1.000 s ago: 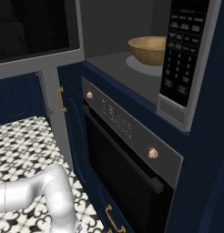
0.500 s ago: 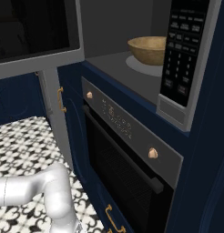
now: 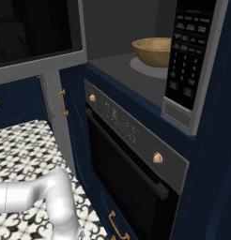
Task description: Pick the eggplant from the sink and place it in the bowl. Then pick the bowl and place it in the microwave. Then close the microwave door and press the start button.
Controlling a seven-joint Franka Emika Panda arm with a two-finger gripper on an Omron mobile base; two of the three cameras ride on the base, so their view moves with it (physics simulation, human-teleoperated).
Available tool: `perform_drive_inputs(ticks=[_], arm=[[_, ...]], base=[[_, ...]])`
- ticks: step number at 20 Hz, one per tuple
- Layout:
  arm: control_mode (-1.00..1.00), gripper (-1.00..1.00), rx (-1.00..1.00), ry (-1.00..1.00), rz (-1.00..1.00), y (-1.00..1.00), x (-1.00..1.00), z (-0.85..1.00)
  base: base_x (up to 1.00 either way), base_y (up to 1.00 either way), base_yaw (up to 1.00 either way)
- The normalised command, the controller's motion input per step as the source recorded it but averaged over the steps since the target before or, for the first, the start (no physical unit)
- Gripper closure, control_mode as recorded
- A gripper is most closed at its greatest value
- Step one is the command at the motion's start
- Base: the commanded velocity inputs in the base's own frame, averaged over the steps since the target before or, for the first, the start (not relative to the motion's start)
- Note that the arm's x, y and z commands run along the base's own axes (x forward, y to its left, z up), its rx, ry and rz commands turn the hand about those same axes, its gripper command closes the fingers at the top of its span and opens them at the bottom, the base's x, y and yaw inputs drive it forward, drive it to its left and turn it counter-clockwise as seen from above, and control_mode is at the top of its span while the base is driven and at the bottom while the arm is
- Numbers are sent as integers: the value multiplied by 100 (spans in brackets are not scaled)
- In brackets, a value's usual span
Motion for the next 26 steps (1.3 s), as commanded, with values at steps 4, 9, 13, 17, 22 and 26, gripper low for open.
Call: perform_drive_inputs(ticks=[4,9,13,17,22,26], arm=[[-100,-100,0,5,-14,-91,-51,31],[-100,-100,0,8,-14,-90,-49,18],[-100,-100,0,36,-10,-83,-8,12],[-100,-100,0,45,-2,-83,-1,8],[-100,-100,5,44,-1,-86,-14,11],[-100,-100,14,38,-5,-79,-8,32]], base=[[0,0,0],[0,0,0],[0,0,0],[0,0,0],[0,0,0],[0,0,0]])
